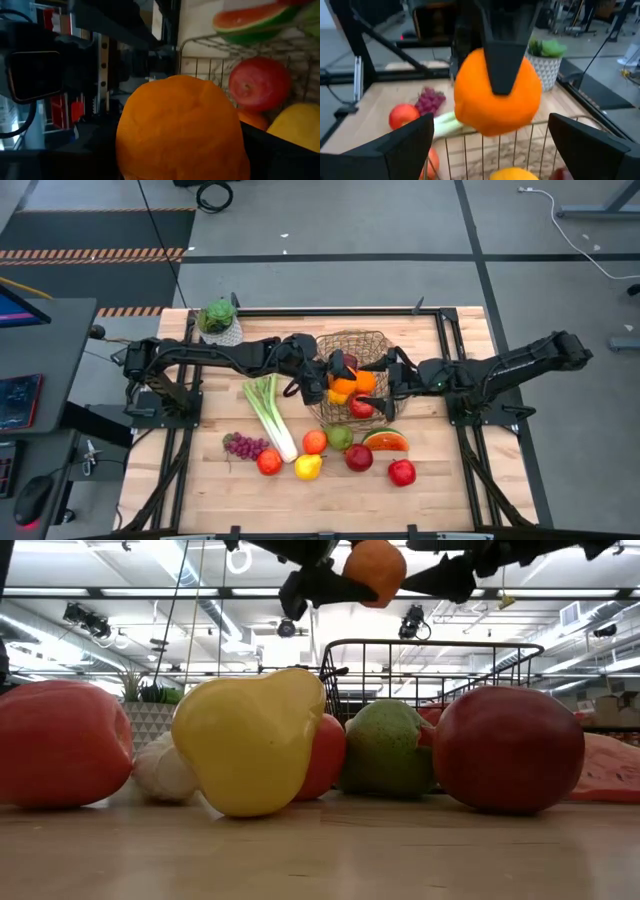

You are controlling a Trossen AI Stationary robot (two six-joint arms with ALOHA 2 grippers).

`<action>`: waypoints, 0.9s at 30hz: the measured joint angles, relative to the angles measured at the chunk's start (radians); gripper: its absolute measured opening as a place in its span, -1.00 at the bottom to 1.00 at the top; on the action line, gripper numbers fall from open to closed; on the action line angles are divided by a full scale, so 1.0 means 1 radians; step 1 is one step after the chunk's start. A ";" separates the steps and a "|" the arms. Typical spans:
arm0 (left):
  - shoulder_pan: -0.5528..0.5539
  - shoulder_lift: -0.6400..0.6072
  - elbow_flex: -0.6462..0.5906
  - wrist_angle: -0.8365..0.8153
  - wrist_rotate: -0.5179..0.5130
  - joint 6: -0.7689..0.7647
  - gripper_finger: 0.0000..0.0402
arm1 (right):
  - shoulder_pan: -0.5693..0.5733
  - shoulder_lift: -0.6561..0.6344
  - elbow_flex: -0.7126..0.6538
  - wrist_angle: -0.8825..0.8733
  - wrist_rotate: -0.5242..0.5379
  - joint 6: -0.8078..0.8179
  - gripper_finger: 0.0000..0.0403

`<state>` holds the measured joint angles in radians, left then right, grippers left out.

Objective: Build produce basket
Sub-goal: Put the orange into the brown wire basket

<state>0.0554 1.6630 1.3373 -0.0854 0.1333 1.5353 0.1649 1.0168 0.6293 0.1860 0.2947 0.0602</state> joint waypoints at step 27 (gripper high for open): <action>-0.021 0.000 0.000 0.093 -0.069 0.129 0.43 | -0.059 0.174 -0.139 0.618 -0.065 -0.030 0.97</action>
<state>0.0345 1.6634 1.3376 0.0074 0.0643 1.6642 0.1059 1.1904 0.4900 0.8038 0.2295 0.0304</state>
